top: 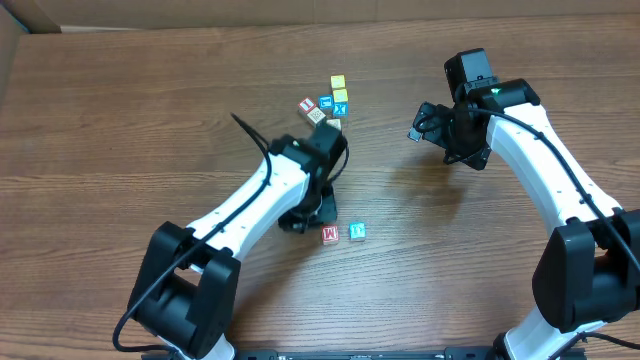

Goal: Flip 4 blocks

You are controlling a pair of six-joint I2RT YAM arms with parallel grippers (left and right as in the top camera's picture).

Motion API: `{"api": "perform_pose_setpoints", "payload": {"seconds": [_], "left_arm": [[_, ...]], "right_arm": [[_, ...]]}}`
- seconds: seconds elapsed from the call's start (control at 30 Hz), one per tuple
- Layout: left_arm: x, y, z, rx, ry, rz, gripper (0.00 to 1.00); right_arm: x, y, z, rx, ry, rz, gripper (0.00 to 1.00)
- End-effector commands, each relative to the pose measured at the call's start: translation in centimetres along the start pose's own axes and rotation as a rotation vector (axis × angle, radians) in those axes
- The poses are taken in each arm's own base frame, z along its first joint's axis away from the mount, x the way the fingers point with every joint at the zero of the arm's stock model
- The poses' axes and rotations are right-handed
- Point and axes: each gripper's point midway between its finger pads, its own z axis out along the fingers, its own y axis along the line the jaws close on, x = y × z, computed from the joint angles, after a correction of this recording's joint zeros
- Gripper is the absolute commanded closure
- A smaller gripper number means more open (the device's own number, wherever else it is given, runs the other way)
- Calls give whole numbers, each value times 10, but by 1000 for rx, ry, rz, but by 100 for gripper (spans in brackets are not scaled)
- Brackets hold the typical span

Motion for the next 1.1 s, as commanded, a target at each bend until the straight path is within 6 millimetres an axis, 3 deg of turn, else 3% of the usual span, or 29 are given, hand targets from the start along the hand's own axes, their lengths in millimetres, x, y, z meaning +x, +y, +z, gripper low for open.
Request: {"api": "perform_pose_setpoints", "payload": {"seconds": [0.0,0.3,0.5,1.07], "left_arm": [[18,6,18,-22,47,35,96],[12,-6,41,57,-3,42,96],[19,-23,40,132,28,58,95],[11,-34,39,175,-4,34,96]], "right_arm": [[-4,1,-3,-7,-13,-1,0],[-4,1,-3,-7,-13,-1,0],[-4,1,-3,-7,-13,-1,0],[-4,1,-3,-7,-13,-1,0]]}}
